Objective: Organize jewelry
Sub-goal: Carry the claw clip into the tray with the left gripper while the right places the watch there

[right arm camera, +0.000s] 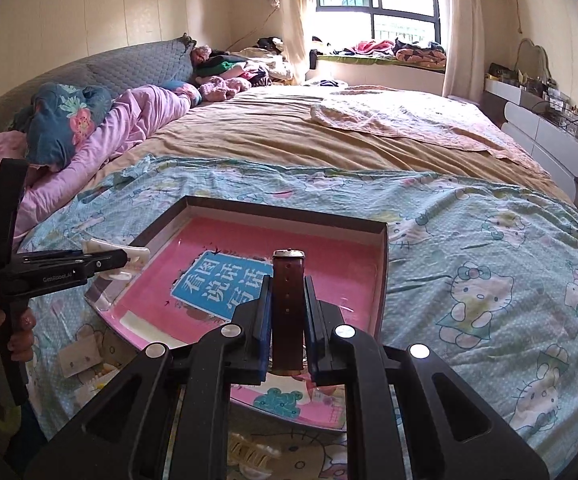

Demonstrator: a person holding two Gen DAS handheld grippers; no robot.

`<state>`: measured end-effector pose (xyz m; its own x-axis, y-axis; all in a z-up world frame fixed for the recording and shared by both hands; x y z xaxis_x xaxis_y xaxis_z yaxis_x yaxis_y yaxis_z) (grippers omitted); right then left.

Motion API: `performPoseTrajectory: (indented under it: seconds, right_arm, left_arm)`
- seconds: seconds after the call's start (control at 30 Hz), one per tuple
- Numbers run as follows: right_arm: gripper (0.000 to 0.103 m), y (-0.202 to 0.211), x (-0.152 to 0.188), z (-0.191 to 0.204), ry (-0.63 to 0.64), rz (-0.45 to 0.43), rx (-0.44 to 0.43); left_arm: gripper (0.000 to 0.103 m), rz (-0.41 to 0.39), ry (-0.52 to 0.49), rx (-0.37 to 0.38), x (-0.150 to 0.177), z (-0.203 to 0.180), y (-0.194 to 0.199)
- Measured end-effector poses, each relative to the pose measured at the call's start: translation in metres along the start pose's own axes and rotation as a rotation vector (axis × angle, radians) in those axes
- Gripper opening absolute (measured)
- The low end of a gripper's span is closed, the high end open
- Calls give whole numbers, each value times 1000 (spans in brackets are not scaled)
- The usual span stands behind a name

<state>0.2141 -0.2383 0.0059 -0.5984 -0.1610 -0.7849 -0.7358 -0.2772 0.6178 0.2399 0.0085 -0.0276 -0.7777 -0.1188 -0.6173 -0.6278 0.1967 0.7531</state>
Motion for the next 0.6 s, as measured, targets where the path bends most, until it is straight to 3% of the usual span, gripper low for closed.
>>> performPoseTrajectory:
  seconds: [0.6]
  right_arm:
    - [13, -25, 23, -10, -47, 89, 20]
  left_arm:
    - [21, 40, -36, 8, 12, 2, -21]
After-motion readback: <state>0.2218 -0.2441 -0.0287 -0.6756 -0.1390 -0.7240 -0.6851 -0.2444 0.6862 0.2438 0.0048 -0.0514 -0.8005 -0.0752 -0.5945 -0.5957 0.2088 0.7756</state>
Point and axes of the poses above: each gripper's, at about its wrist camera, not at the fingertips, and y roughly against the way its jaws point, z to its left, x to its underside, the point moved 1 cm from there along -y, roughly the way its jaws point, and after that the axes turned 2 degrees about x, right-handed, at the moved point
